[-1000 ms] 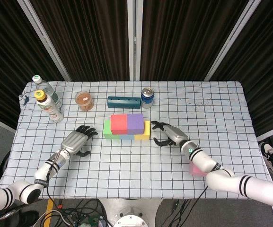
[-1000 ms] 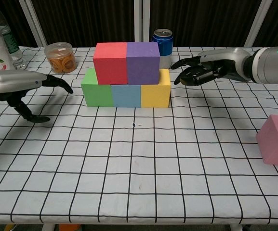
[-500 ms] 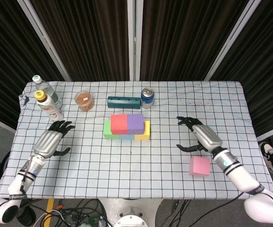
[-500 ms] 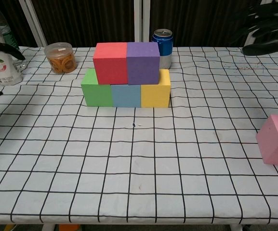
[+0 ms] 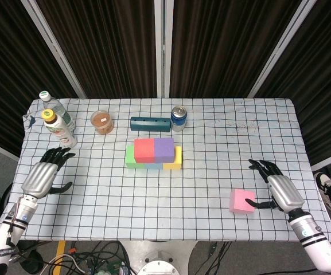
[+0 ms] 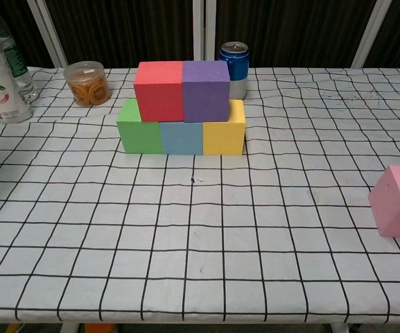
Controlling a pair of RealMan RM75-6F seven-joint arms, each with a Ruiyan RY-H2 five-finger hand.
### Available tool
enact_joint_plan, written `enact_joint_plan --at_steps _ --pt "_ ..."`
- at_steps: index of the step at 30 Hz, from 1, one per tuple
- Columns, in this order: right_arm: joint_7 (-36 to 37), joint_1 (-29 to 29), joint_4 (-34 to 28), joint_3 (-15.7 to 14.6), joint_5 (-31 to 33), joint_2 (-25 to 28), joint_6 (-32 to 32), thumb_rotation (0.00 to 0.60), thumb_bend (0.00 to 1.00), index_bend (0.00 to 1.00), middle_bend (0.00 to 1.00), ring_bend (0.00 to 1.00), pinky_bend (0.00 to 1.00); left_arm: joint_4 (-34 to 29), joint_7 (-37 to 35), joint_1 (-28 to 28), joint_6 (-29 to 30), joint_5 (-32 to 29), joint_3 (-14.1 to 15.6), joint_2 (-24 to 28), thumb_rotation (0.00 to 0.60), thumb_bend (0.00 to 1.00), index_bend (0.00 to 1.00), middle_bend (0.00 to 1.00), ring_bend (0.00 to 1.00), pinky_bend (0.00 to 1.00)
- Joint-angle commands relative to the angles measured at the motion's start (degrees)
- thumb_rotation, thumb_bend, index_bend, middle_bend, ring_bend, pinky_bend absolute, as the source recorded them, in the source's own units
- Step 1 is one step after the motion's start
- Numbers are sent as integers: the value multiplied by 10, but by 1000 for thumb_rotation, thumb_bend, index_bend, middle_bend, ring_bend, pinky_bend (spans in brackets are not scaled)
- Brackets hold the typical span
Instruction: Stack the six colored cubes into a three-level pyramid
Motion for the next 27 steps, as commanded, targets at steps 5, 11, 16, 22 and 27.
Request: enact_joint_plan --at_steps 5,11,16,22,27 --pt "-20 -38 68 -31 -21 -76 23 479 37 0 180 0 0 -5 3 5 2 2 -4 -3 600 223 148 50 0 33" --pt "-46 -51 102 -36 -25 -109 35 495 36 0 180 0 0 -4 3 7 -3 0 -7 -5 600 223 148 50 0 33" --pt "-50 -49 130 -37 -37 -130 30 588 37 0 189 0 0 -5 3 9 -2 -1 -11 -4 600 221 148 50 0 33" --pt "-60 -41 163 -38 -63 -150 28 600 38 0 206 0 0 -3 -3 12 -5 -4 -13 -4 600 221 148 50 0 33" --pt "-54 -39 176 -35 -70 -160 33 600 43 0 225 0 0 0 -6 13 -7 -5 -16 -4 600 220 148 50 0 33"
